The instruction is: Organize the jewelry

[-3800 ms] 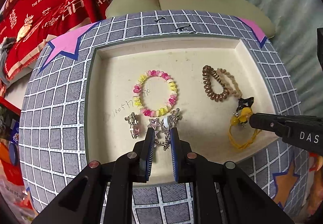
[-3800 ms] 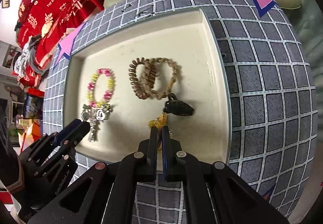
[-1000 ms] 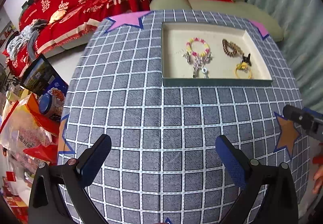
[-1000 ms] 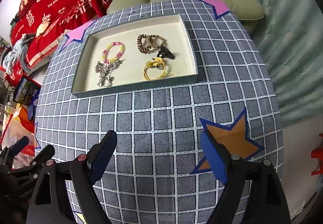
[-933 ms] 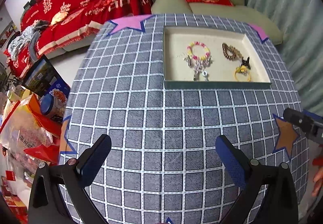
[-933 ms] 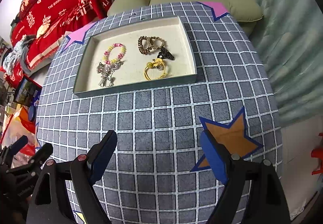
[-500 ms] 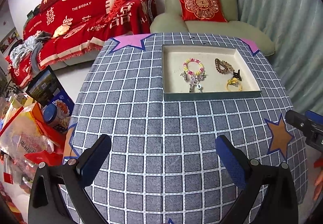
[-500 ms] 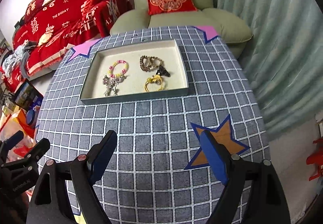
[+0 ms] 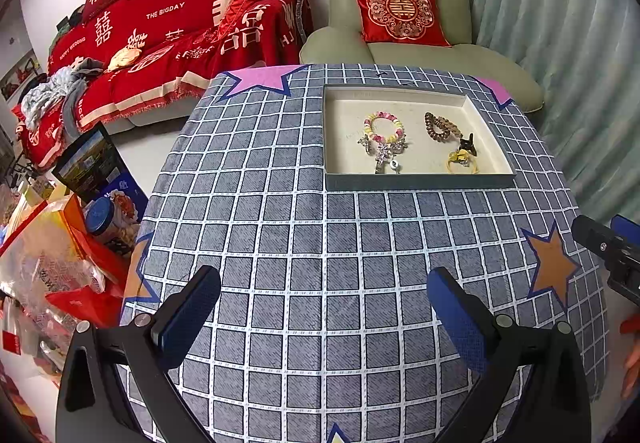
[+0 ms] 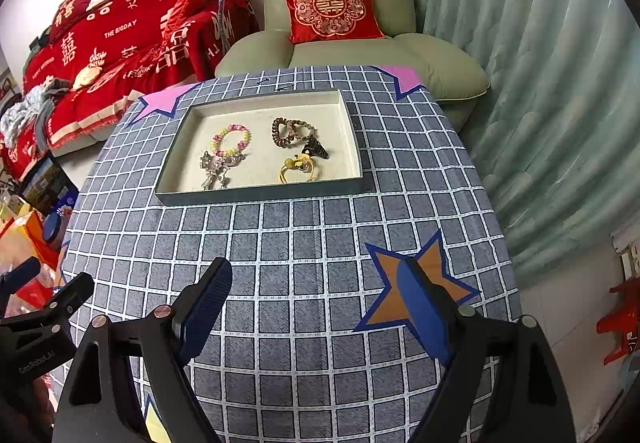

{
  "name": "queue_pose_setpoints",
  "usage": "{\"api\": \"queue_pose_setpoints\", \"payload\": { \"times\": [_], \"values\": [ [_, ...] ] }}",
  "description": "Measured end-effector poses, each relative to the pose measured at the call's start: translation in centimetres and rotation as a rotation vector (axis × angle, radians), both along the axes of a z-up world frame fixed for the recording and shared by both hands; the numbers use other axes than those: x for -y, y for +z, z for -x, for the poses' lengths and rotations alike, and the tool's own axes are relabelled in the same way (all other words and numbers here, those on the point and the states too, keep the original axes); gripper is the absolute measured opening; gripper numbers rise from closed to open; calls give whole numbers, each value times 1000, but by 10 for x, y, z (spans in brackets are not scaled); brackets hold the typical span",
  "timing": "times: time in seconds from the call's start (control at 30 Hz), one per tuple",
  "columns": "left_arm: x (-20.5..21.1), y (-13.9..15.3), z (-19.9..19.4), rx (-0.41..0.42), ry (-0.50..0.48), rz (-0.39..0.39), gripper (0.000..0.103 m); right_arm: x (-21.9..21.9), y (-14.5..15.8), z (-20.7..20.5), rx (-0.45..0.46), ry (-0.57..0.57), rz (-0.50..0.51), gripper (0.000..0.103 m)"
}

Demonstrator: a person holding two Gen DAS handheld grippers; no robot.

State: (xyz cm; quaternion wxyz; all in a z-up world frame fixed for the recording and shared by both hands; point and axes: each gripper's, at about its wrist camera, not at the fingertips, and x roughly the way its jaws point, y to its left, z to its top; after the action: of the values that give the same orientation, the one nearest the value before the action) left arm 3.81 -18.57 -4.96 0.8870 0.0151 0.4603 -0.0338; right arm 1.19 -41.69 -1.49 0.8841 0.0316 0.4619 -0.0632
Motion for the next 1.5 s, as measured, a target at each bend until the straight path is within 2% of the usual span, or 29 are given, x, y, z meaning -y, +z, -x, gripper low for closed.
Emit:
{"api": "queue_pose_setpoints", "payload": {
  "times": [1.5],
  "values": [
    [5,-2,7,-14,-3,-12,103,-1,0,4,-2,12,3,86]
  ]
}}
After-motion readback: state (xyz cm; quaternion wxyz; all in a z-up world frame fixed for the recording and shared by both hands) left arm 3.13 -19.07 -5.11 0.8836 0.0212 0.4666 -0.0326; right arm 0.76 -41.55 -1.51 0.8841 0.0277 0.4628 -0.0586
